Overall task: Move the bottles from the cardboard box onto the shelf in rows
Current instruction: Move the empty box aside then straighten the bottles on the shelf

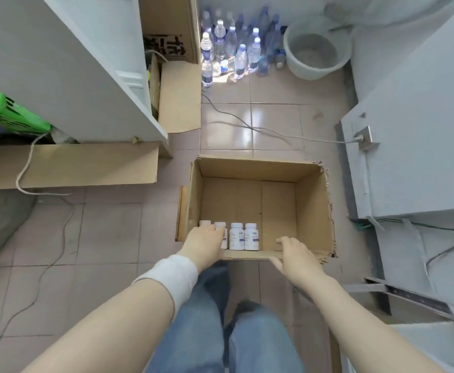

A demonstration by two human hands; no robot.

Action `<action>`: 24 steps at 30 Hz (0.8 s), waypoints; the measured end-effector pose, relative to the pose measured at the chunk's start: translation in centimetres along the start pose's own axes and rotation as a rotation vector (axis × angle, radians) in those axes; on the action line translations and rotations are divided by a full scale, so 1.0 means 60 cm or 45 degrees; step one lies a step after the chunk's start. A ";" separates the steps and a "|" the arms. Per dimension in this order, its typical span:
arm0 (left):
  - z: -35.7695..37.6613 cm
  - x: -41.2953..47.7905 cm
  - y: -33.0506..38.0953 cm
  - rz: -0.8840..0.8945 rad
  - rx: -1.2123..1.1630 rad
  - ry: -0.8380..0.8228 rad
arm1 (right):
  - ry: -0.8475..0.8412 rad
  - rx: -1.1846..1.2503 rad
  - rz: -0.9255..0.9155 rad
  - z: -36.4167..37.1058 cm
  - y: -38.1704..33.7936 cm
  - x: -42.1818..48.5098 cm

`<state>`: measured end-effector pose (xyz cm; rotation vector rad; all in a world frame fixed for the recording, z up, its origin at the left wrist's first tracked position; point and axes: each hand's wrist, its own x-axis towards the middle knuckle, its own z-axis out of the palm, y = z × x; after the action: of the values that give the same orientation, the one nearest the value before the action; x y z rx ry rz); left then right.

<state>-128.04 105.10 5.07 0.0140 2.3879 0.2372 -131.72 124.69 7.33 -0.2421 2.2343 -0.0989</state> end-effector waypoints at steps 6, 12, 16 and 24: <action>0.077 0.190 -0.019 -0.058 -0.108 -0.125 | -0.201 0.364 0.145 0.054 0.022 0.205; 0.172 0.317 -0.015 -0.108 -0.110 -0.245 | -0.538 0.438 0.243 0.146 0.049 0.350; 0.192 0.354 -0.013 -0.137 -0.139 -0.256 | -0.538 0.574 0.269 0.179 0.062 0.385; 0.178 0.374 -0.018 -0.105 -0.355 -0.349 | -0.531 0.789 0.269 0.174 0.074 0.386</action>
<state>-137.32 107.54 -17.84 -0.1710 2.0609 0.4942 -138.31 124.37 -17.60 0.2873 1.7041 -0.5607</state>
